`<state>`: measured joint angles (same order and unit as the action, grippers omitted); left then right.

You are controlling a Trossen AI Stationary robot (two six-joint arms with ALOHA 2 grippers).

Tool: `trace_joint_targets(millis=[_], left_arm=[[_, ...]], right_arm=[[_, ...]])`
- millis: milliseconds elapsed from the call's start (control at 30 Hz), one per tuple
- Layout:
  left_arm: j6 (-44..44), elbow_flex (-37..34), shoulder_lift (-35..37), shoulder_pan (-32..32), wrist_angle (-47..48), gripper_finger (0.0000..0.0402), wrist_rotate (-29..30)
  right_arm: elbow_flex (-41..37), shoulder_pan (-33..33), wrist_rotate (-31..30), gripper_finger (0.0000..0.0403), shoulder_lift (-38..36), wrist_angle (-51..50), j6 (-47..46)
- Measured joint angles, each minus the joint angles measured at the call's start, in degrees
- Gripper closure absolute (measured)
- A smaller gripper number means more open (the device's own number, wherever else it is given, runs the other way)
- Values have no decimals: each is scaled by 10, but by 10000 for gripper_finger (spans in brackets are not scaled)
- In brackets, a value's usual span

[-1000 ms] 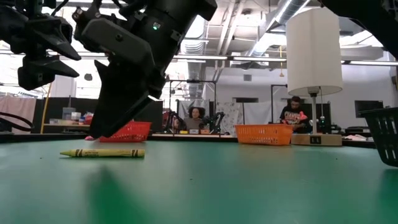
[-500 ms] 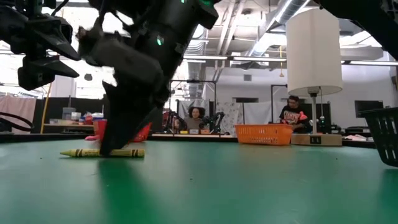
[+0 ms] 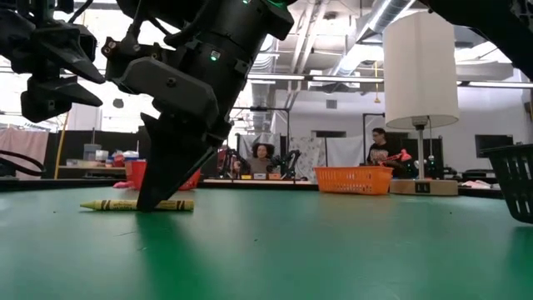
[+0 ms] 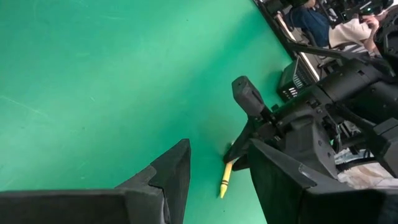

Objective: Sort crayons
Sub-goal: Put the yellow crayon into the green bin

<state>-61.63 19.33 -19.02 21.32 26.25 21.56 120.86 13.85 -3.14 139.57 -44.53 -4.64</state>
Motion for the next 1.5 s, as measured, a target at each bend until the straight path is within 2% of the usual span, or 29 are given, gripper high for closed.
trace_joint_targets(millis=[233, 400, 567, 867, 1133, 1500], left_arm=[[0, 0, 0, 0, 1, 252, 0], [4, 0, 0, 0, 1, 252, 0], [5, 0, 0, 0, 1, 252, 0], [7, 0, 0, 0, 1, 253, -1], [14, 0, 0, 0, 4, 252, -13], [15, 0, -1, 0, 16, 252, -13]], right_arm=[[0, 0, 0, 395, 1, -5, 1], [1, 0, 0, 397, 1, -7, -20], [38, -1, 0, 400, 6, -41, -29], [139, -2, 5, 401, -4, -167, -32], [135, 12, 66, 402, -45, -249, -118], [135, 89, 166, 402, -71, -396, -238]])
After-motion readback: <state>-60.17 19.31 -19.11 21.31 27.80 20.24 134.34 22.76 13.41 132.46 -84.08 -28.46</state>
